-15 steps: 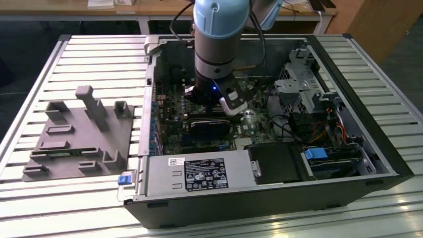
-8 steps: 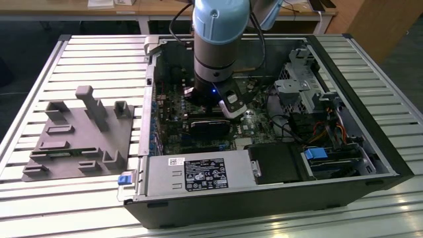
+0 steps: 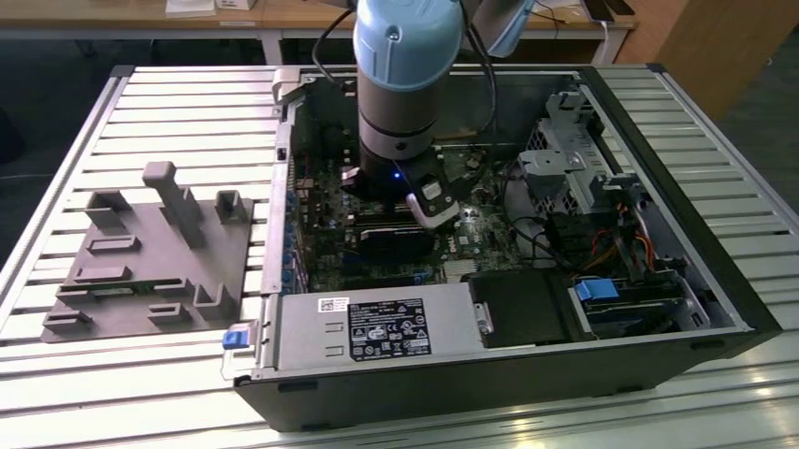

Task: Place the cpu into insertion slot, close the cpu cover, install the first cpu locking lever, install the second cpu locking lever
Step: 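Install the second cpu locking lever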

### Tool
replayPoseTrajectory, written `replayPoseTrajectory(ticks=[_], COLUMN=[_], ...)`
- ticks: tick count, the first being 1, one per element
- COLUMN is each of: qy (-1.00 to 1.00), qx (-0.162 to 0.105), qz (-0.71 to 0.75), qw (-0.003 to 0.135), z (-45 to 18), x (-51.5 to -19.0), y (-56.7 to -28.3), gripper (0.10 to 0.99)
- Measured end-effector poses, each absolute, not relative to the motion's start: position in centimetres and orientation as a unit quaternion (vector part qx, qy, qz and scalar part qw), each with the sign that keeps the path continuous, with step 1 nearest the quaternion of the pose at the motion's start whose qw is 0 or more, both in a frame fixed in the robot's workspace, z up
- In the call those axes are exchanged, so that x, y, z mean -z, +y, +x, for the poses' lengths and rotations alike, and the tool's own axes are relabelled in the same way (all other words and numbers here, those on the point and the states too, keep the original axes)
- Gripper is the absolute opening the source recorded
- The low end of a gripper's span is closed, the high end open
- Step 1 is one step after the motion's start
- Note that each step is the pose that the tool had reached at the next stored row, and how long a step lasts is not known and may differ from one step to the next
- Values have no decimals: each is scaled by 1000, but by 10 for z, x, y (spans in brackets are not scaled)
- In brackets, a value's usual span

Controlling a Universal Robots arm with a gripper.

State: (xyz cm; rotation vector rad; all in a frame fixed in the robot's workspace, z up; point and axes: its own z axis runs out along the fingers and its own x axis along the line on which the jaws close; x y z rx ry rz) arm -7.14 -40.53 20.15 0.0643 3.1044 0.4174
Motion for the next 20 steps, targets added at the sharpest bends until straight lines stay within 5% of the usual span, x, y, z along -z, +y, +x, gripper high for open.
replayPoseTrajectory(ticks=[20], qy=[987], qx=[-158], qz=[21], qw=[4], z=[-77], x=[-191], y=[-406], gripper=[106])
